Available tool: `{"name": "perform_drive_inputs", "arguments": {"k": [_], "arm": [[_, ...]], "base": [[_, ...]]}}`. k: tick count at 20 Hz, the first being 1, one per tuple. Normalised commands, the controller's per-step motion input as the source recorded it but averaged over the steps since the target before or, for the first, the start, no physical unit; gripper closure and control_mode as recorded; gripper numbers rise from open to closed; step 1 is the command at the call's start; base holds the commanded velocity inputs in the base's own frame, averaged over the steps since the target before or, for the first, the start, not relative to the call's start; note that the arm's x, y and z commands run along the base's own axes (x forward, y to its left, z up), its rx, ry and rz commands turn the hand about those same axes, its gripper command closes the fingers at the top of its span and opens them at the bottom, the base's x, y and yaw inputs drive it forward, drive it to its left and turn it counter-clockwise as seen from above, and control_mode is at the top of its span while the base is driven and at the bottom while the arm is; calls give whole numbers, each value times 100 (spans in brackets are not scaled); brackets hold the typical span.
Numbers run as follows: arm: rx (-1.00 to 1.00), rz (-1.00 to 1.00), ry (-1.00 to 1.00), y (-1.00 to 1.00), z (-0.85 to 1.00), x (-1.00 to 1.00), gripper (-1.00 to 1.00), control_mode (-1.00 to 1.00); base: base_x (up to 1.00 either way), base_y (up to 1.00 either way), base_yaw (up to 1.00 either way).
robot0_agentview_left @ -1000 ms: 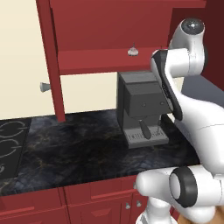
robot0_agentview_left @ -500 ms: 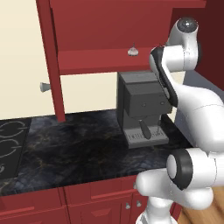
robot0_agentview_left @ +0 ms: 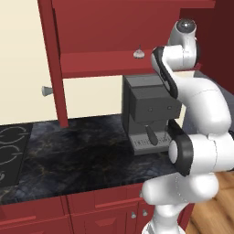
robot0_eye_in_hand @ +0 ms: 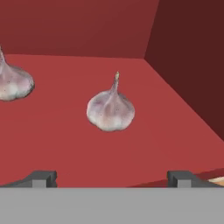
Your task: Pick the garlics from the cabinet and place them in one bowl. Pick the orange from the sink and place it in the other bowl.
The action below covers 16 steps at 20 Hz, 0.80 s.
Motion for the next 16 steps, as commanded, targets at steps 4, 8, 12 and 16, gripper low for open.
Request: {"name": "perform_drive_inputs", "arguments": {"k": [4,8,12,16], "arm": [[1,0,0,-3,-14,51,-100,-100],[0,0,0,-11,-4,36,-100,-100],[0,0,0,-11,-9,34,-100,-100],[0,0,0,-6,-18,36,-100,-100]], "base": [[0,0,0],[0,0,0],[0,0,0],[0,0,0]]}}
